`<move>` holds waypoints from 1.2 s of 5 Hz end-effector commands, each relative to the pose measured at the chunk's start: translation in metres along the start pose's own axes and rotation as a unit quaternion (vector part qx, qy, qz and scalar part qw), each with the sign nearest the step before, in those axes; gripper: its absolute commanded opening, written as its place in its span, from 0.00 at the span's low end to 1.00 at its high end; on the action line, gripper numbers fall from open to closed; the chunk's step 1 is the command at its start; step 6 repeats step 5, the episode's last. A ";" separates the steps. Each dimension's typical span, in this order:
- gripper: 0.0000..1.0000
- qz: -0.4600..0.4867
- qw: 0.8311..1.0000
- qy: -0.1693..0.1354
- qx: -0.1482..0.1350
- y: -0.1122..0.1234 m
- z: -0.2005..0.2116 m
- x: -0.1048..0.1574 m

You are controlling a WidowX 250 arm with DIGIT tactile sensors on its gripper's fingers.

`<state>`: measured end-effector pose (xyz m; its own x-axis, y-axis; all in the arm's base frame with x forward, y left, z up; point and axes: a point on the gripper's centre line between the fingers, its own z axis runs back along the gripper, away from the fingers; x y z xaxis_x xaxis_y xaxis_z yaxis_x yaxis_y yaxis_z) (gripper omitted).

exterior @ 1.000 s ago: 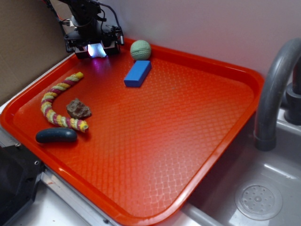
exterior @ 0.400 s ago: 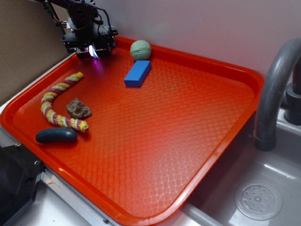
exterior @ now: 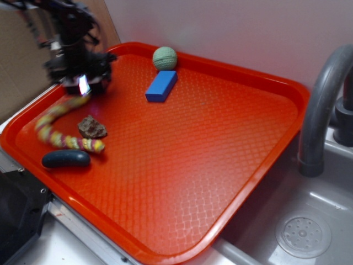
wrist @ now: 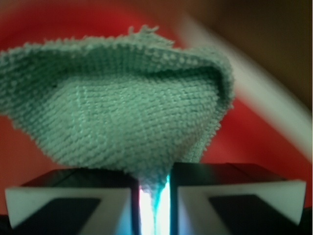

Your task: Grab the blue cloth.

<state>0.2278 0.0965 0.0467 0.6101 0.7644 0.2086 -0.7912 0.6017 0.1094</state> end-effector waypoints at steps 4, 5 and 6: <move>0.00 -0.183 0.976 0.028 -0.119 -0.033 0.202 -0.079; 0.00 -0.180 0.977 0.022 -0.108 -0.039 0.194 -0.081; 0.00 -0.180 0.977 0.022 -0.108 -0.039 0.194 -0.081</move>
